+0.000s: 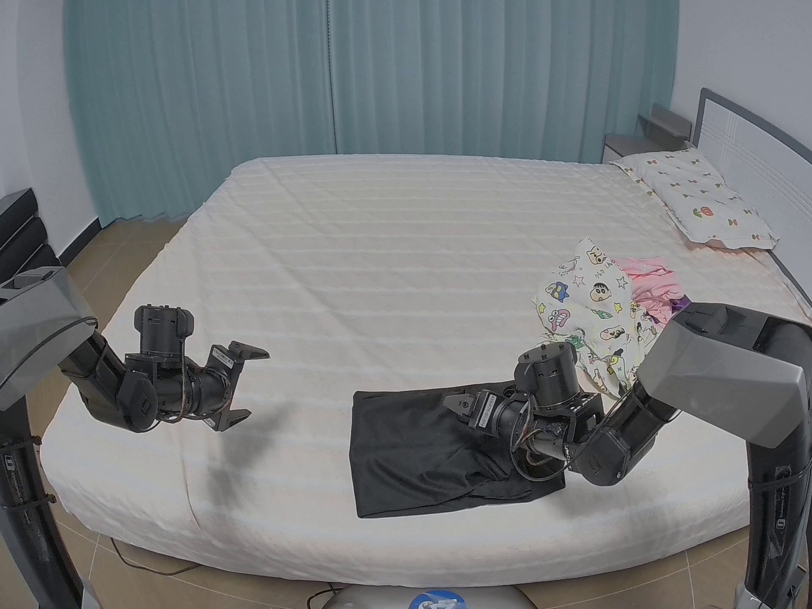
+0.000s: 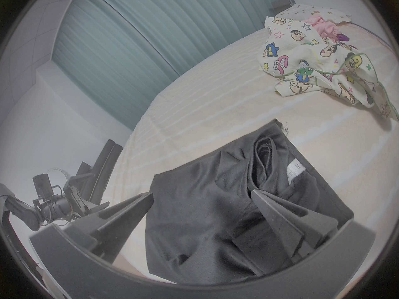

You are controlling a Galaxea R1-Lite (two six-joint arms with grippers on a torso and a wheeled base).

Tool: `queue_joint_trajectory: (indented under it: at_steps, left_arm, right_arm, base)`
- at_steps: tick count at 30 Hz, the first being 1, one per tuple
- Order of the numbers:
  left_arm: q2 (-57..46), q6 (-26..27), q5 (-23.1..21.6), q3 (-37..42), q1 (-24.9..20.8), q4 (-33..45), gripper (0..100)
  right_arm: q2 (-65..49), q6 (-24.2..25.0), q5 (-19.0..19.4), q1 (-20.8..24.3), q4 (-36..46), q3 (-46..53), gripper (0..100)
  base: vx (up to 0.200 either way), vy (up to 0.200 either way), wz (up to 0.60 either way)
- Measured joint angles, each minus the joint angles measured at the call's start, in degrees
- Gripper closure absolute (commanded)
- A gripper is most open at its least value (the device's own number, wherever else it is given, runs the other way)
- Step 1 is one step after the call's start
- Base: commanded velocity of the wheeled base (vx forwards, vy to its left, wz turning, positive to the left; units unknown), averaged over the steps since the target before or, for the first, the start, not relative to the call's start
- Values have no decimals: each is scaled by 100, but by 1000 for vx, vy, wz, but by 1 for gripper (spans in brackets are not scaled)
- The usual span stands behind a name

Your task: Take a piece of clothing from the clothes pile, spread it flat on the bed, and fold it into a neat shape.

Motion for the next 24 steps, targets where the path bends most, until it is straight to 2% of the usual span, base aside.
queue_joint_trajectory:
  at_steps: [15,16,24]
  left_arm:
    - [68,9,0,-7,-1,-10,0]
    - [72,9,0,-7,-1,-10,0]
    - [85,6,2,-11,-4,-11,0]
  right_arm:
    - [310,-50,-7,-111,104,-324,0]
    - [358,-77,-7,-111,206,-390,100]
    - [485,-143,-16,-166,496,-672,100]
  base:
    - [0,0,0]
    - [0,0,0]
    - [0,0,0]
